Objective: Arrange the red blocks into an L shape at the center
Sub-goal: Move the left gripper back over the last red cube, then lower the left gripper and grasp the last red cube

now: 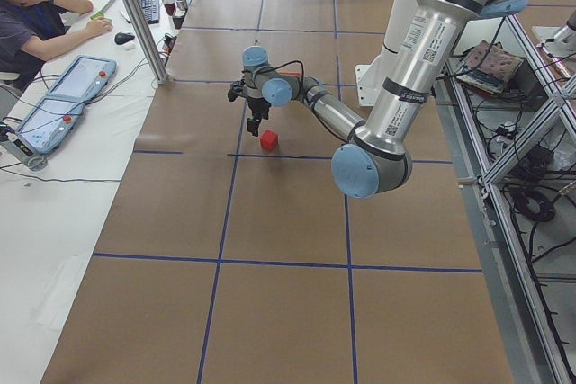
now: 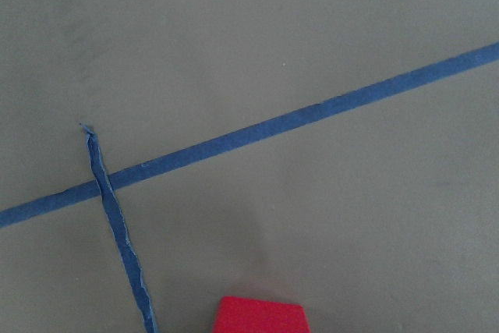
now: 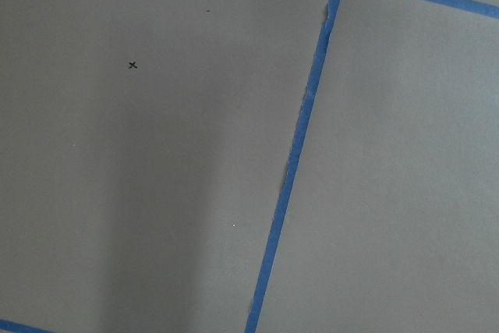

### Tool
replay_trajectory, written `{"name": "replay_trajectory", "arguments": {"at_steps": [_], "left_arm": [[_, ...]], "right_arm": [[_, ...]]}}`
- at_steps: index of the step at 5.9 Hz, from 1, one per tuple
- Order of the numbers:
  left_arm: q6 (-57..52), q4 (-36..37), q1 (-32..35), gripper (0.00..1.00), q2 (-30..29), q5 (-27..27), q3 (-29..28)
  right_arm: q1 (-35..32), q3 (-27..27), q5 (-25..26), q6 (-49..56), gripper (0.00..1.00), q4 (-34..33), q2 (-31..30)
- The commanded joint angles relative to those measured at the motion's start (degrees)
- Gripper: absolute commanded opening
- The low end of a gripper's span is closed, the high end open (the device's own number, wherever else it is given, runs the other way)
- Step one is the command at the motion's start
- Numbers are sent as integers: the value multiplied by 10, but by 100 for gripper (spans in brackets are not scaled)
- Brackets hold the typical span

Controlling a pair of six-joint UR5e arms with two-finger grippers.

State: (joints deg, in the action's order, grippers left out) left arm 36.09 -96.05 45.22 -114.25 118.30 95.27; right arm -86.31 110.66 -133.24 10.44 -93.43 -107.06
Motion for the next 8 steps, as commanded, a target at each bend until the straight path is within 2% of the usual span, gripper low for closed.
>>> {"name": "replay_trajectory", "arguments": {"at_steps": [1,6,7,8], "left_arm": [[2,0,-4,100,5,0,-2],[4,0,-32,100,4,0,-24],[3,0,-33,96,4,0,-27],[4,1,-36,77,1,1,-33]], "right_arm": [[0,0,0,0,100,0,-1],[0,-1,0,0,100,0,0],[0,0,0,0,100,0,0],[0,-1,0,0,100,0,0]]}}
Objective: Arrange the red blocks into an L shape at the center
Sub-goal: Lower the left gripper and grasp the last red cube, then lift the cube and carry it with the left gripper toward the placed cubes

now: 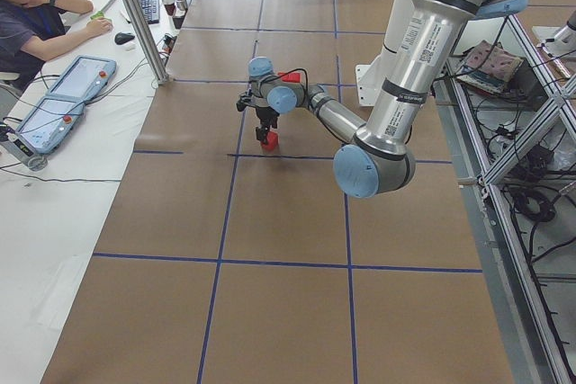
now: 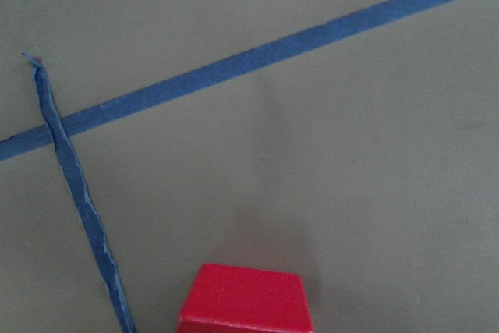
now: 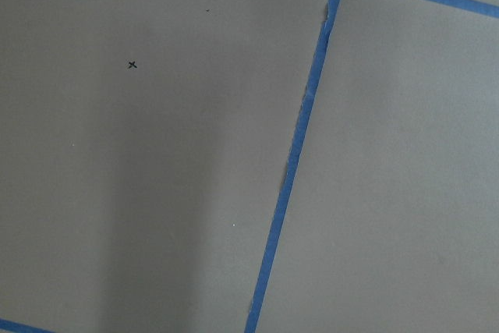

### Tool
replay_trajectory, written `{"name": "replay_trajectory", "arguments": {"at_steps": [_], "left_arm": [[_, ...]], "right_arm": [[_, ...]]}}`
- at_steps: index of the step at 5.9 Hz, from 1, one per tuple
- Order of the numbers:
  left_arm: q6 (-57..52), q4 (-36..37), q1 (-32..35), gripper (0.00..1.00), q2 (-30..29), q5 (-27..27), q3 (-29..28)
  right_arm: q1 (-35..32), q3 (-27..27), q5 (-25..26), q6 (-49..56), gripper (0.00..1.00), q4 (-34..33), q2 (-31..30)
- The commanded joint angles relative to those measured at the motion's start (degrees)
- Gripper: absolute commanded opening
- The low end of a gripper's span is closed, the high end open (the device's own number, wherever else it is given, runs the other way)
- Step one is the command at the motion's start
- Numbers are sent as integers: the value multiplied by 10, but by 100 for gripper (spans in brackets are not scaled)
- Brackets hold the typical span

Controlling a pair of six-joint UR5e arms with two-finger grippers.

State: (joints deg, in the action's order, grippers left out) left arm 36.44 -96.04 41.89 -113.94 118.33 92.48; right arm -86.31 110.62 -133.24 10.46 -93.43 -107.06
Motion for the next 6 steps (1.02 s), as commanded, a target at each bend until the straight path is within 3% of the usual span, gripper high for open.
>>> {"name": "replay_trajectory", "arguments": {"at_steps": [1,2,3,5,6], "left_arm": [[0,3,-3,40,-5,1,-7],[-4,3,-3,8,-6,0,-7],[13,11,5,8,-21,1,3],[214,92,5,8,-79,-1,39],[443,125,3,8,-81,-1,84]], "right_arm": [[0,0,0,0,100,0,0],[0,0,0,0,100,0,1],[0,0,0,0,100,0,1],[0,1,0,0,100,0,1],[0,1,0,0,100,1,1]]}}
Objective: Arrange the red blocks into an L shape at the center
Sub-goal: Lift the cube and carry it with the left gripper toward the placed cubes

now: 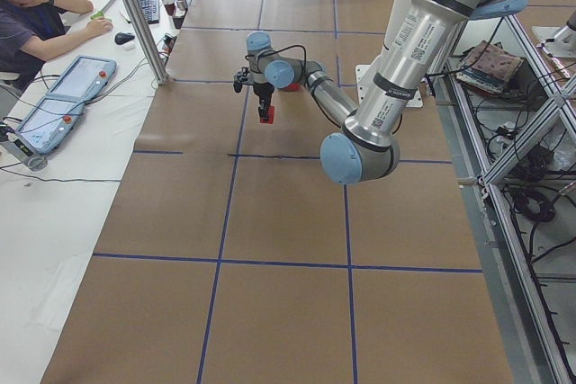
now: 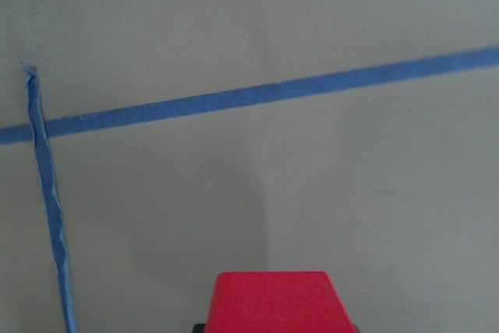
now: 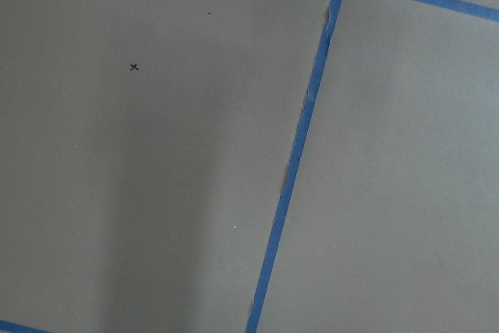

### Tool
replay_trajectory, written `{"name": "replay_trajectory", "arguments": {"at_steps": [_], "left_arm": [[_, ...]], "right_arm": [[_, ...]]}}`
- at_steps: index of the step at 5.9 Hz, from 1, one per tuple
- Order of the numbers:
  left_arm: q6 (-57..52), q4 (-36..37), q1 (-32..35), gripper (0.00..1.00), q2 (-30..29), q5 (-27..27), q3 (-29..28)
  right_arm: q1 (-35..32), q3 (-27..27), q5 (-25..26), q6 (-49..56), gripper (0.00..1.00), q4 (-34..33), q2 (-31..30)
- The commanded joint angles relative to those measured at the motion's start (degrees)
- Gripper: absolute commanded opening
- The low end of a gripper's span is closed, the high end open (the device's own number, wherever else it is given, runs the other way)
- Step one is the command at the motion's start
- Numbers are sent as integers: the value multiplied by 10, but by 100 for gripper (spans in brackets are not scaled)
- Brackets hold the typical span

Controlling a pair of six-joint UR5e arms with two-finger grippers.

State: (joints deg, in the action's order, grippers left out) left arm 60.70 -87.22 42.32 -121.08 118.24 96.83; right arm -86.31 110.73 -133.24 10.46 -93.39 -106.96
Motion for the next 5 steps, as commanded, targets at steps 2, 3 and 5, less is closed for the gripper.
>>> {"name": "replay_trajectory", "arguments": {"at_steps": [2,3,5], "left_arm": [[477,33,-18,8,-39,-52,40],[571,36,-29,8,-55,-52,38],[815,29,-51,8,-98,-53,-1]], "right_arm": [[0,0,0,0,100,0,0],[0,0,0,1,100,0,0],[0,1,1,2,100,0,0]]}}
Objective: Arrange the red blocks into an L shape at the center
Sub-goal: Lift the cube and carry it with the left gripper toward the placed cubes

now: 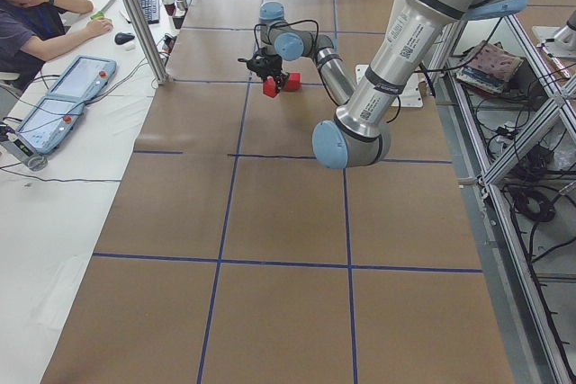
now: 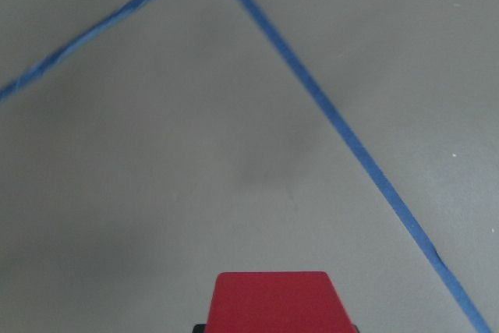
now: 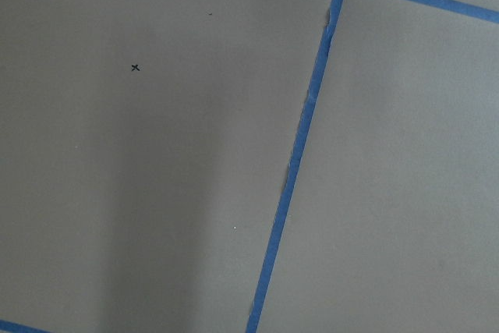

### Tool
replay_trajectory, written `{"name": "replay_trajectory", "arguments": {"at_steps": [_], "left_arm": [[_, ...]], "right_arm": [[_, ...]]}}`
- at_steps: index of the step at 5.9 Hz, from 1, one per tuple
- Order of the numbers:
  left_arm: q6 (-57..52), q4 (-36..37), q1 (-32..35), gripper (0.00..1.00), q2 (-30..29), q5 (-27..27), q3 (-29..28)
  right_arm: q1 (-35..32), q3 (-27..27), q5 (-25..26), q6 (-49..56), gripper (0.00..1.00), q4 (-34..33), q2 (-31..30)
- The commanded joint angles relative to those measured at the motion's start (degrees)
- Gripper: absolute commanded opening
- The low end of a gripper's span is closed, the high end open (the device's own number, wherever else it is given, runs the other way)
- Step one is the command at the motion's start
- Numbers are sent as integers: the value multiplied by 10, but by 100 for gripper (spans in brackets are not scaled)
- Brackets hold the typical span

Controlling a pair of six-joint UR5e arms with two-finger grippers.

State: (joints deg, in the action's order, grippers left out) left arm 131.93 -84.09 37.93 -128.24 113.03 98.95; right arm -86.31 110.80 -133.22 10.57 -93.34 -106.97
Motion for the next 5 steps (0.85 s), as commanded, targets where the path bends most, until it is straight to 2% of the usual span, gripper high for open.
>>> {"name": "replay_trajectory", "arguments": {"at_steps": [1,2,5], "left_arm": [[138,-7,-27,8,-75,-1,-98],[143,-32,-36,8,-89,-1,-121],[147,-51,-52,11,-86,0,-122]], "right_arm": [[0,0,1,1,100,0,0],[0,1,1,2,100,0,-1],[0,2,2,3,100,1,-1]]}}
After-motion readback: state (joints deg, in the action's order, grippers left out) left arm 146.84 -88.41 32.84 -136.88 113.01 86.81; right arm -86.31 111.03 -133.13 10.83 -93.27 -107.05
